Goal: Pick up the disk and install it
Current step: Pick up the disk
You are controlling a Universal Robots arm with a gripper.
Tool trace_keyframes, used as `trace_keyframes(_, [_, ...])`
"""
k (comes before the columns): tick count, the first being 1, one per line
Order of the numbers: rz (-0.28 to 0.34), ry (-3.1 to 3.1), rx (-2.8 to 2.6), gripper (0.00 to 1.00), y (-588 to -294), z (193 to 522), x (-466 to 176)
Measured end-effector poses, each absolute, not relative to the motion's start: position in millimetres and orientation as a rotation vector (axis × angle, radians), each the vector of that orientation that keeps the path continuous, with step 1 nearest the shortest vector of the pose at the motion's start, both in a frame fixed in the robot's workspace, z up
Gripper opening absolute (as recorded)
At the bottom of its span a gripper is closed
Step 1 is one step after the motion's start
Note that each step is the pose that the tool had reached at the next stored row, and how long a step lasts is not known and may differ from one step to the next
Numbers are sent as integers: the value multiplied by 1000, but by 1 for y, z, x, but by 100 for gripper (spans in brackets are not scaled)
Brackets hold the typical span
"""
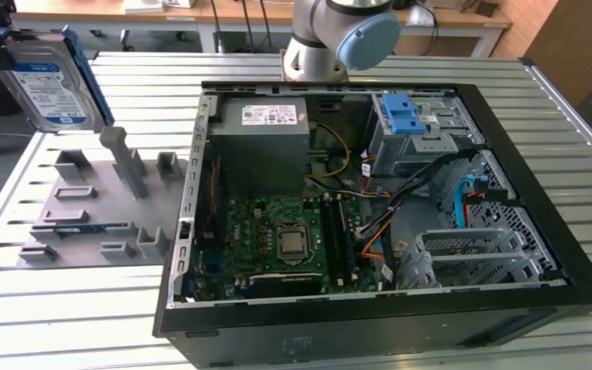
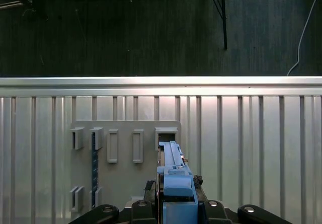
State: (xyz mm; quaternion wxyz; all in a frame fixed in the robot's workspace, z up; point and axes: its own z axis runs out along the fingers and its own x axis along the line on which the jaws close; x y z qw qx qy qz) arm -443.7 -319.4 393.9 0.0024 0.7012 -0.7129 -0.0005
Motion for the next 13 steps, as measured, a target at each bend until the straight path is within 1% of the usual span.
trace_keyframes(13, [-2, -2236, 2200, 36, -319, 400, -444])
